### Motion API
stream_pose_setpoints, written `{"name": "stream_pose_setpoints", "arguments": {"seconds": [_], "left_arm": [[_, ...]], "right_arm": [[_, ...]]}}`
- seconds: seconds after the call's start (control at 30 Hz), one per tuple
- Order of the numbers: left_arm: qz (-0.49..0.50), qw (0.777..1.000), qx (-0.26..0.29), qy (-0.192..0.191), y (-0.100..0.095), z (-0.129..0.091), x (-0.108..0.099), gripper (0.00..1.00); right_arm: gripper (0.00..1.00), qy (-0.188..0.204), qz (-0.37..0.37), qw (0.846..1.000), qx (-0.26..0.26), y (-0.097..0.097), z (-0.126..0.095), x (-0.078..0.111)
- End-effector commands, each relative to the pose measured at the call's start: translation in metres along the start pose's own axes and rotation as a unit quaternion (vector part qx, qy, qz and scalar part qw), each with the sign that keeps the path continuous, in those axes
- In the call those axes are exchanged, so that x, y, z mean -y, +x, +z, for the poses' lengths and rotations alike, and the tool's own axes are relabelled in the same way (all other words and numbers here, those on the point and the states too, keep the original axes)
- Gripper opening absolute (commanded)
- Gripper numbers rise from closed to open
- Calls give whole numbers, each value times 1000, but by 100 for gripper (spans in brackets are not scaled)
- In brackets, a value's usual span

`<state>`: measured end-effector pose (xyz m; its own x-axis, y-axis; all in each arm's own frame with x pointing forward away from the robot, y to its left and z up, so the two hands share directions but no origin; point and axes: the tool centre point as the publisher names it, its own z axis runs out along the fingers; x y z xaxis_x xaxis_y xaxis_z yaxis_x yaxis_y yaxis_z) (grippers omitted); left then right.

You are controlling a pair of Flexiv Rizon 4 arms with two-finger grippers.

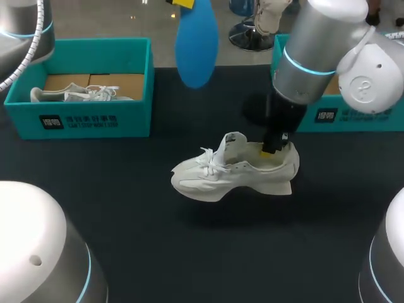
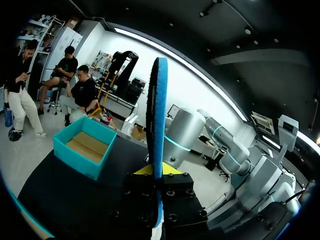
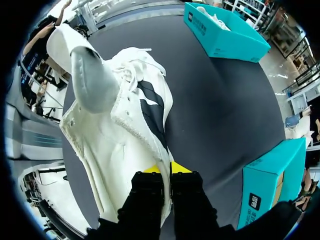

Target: Take the shoe out of the shoebox, open the shoe tongue, remove and reinsert the insole, then place the shoe into the shoebox

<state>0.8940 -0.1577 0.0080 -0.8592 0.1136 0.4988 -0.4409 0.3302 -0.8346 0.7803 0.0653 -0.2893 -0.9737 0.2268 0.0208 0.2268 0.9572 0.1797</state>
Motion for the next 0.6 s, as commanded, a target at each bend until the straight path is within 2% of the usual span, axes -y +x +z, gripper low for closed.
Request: {"name": "stream_pose_setpoints", "arguments": {"seconds": [0.03,0.23,0.3,0.33,0.5,0.57,0.6], "left_arm": [[0,1000,-1,-1,-1,0,0,0],[0,1000,-1,-1,-1,0,0,0],[0,1000,-1,-1,-1,0,0,0],[0,1000,-1,-1,-1,0,0,0],[0,1000,-1,-1,-1,0,0,0],[0,1000,-1,-1,-1,0,0,0],[0,1000,-1,-1,-1,0,0,0]], "right_arm": [[0,29,220,975,27,-8,-2,6],[0,10,418,906,58,-8,-2,12],[0,18,473,879,63,-6,0,15],[0,12,491,869,60,-4,1,16],[0,38,599,798,64,3,6,28],[0,41,631,773,57,4,6,31],[0,37,639,766,57,5,6,30]]}}
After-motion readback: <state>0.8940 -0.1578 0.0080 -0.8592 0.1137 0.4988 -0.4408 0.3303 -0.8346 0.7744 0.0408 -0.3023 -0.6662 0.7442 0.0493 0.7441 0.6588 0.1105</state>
